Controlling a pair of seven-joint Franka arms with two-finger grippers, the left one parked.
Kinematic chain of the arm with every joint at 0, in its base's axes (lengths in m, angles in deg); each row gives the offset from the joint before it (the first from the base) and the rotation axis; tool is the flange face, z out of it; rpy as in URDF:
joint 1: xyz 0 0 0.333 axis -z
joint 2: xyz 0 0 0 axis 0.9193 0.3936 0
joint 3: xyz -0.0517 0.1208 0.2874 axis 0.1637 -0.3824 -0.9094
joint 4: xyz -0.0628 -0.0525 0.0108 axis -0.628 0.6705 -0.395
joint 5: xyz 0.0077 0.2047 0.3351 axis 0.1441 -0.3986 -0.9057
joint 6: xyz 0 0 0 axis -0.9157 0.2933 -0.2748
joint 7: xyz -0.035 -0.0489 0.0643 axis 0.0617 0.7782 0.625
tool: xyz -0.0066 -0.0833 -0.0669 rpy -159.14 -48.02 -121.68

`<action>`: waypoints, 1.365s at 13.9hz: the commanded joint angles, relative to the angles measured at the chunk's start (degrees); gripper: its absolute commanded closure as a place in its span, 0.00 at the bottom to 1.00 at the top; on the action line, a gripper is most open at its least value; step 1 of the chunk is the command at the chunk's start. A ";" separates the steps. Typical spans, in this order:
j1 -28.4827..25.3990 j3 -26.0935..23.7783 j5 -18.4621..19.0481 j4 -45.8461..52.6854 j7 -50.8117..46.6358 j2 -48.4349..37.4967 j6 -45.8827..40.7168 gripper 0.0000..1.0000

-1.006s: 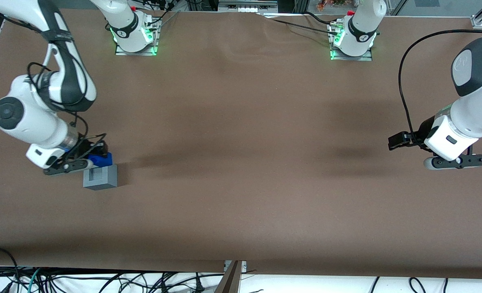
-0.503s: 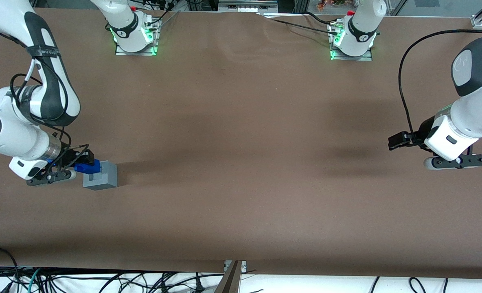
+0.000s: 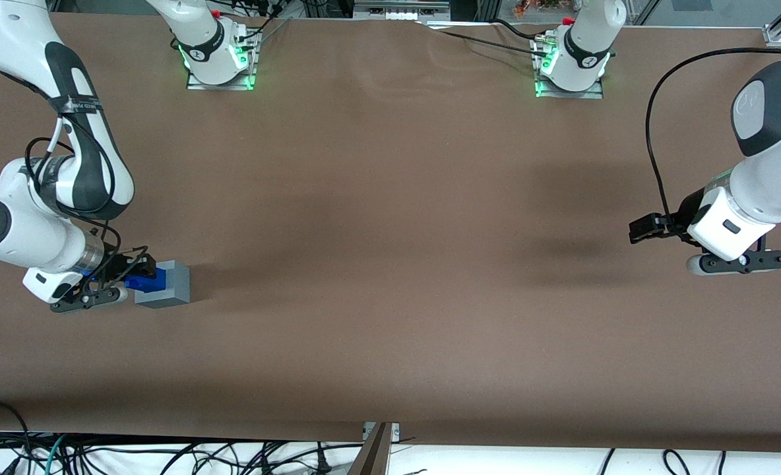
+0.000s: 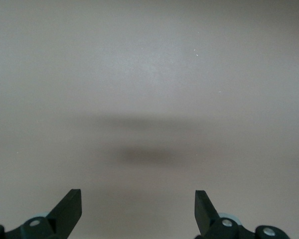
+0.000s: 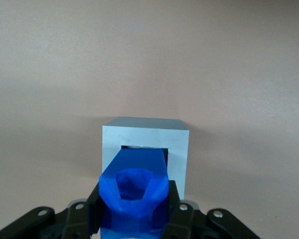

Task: Insert blue part into gray base with right arm
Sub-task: 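Lower the blue part into the gray base's opening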

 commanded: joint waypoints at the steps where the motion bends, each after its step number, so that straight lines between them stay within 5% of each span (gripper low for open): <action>1: 0.35 -0.10 -0.39 1.28 1.47 0.71 0.49 0.80; 19: 0.09 0.07 -0.92 -3.90 -0.20 -0.42 1.20 0.79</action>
